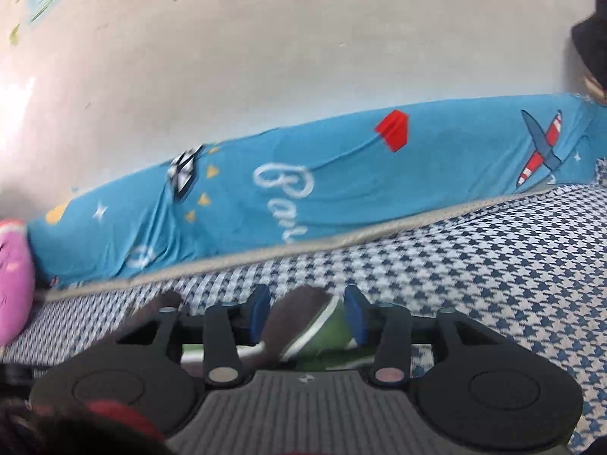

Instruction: Fold clothes

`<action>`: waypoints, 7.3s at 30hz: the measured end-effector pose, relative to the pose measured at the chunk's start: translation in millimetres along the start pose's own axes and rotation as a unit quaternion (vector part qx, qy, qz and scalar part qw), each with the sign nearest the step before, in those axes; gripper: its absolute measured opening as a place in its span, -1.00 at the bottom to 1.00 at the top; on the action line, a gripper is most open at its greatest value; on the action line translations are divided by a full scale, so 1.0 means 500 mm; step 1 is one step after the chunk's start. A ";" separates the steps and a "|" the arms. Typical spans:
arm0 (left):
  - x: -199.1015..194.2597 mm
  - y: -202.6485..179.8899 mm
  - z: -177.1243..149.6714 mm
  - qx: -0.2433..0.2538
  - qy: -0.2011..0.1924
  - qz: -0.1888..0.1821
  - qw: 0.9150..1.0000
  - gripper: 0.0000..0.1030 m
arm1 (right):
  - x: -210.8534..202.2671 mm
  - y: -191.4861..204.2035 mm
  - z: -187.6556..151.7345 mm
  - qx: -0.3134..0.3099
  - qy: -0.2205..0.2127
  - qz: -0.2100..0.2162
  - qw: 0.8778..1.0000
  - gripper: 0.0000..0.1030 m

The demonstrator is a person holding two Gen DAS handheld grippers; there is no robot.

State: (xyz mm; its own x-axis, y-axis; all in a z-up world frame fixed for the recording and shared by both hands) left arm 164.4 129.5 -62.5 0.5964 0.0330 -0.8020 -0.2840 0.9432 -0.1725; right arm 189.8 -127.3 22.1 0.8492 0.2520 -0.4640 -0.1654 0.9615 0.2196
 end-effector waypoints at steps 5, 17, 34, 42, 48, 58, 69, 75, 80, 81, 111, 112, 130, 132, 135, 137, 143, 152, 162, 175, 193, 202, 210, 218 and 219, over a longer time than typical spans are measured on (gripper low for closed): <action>0.037 -0.011 0.023 0.006 0.001 -0.004 1.000 1.00 | 0.053 -0.014 0.011 0.021 0.009 0.006 1.000 0.08; 0.096 -0.044 0.030 0.036 0.011 -0.002 0.999 0.91 | 0.118 0.018 -0.068 -0.055 0.085 0.025 0.995 -0.61; 0.070 0.027 0.012 0.016 0.003 0.069 0.997 0.40 | -0.006 0.070 -0.226 -0.248 0.169 0.201 0.933 -0.62; 0.060 0.086 -0.001 -0.001 0.014 0.093 0.996 0.56 | -0.058 0.058 -0.171 -0.200 0.126 0.238 0.942 -0.44; 0.053 0.111 -0.004 -0.008 0.016 0.101 0.995 0.66 | -0.034 0.056 -0.102 -0.115 0.072 0.225 0.965 -0.34; 0.045 0.148 -0.002 -0.020 0.012 0.117 0.993 0.74 | 0.098 0.114 -0.101 -0.100 0.094 0.191 0.972 -0.19; 0.034 0.200 0.007 -0.042 0.011 0.136 0.990 0.74 | 0.193 0.212 -0.122 -0.093 0.110 0.165 0.976 -0.03; 0.030 0.229 0.008 -0.048 0.016 0.141 0.989 0.75 | 0.247 0.223 -0.144 -0.091 0.139 0.147 0.975 -0.02; 0.020 0.248 0.015 -0.057 0.010 0.146 0.988 0.76 | 0.257 0.249 -0.155 -0.122 0.131 0.143 0.973 -0.37; 0.017 0.248 0.016 -0.059 0.007 0.145 0.988 0.76 | 0.257 0.254 -0.156 -0.126 0.130 0.147 0.972 -0.51; -0.064 0.294 0.094 -0.107 -0.083 0.194 0.971 0.99 | 0.176 0.288 -0.016 -0.044 0.026 0.188 0.981 -0.53; -0.066 0.292 0.094 -0.107 -0.085 0.196 0.971 0.99 | 0.177 0.285 -0.018 -0.045 0.030 0.186 0.981 -0.53; -0.054 0.324 0.081 -0.119 -0.053 0.177 0.976 1.00 | 0.184 0.303 -0.110 -0.126 0.118 0.171 0.970 -0.37; -0.042 0.323 0.074 -0.110 -0.034 0.179 0.977 1.00 | 0.187 0.302 -0.116 -0.131 0.125 0.164 0.970 -0.37; -0.018 0.316 0.057 -0.081 -0.005 0.194 0.978 1.00 | 0.188 0.304 -0.124 -0.132 0.130 0.164 0.969 -0.37; -0.011 0.308 0.047 -0.060 -0.003 0.202 0.978 1.00 | 0.189 0.307 -0.126 -0.133 0.132 0.162 0.969 -0.36; 0.001 0.285 0.027 -0.049 0.008 0.180 0.982 1.00 | 0.186 0.312 -0.128 -0.139 0.133 0.163 0.968 -0.36; -0.005 0.226 0.022 -0.023 0.002 0.158 0.987 1.00 | 0.143 0.285 -0.092 -0.119 0.117 0.157 0.973 -0.35; -0.037 0.186 0.032 -0.013 -0.033 0.153 0.988 1.00 | 0.054 0.201 -0.046 -0.082 0.088 0.122 0.985 -0.19; -0.083 0.134 0.042 -0.011 -0.064 0.122 0.990 1.00 | 0.026 0.102 -0.086 -0.065 0.115 0.104 0.986 -0.18; -0.011 0.032 0.029 0.016 -0.017 0.089 0.996 1.00 | 0.117 0.154 -0.146 -0.063 0.152 0.119 0.979 -0.18; 0.006 0.022 0.028 0.012 -0.006 0.088 0.996 1.00 | 0.153 0.174 -0.167 -0.057 0.166 0.119 0.977 -0.04; 0.023 0.028 0.029 0.005 0.007 0.094 0.995 1.00 | 0.156 0.191 -0.167 -0.088 0.145 0.104 0.980 -0.80; 0.033 0.035 0.030 -0.007 0.020 0.093 0.995 1.00 | 0.151 0.196 -0.099 -0.112 0.077 0.072 0.988 -0.82; 0.035 0.035 0.031 -0.008 0.021 0.092 0.995 1.00 | 0.149 0.197 -0.087 -0.115 0.067 0.068 0.989 -0.82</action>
State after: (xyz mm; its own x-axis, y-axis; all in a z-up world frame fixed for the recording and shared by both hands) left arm 181.5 151.5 -70.6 0.5014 0.1911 -0.8439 -0.3982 0.9168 -0.0290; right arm 215.1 -8.9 -28.3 0.7402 0.3787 -0.5556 -0.3962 0.9133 0.0947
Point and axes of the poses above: each gripper's, at about its wrist camera, not at the fingertips, and x roughly the way its jaws point, y to its left, z to its top, the point moved 7 cm from there along x, roughly the way its jaws point, and after that the axes turned 4 degrees about -y, right-handed, at the moved point
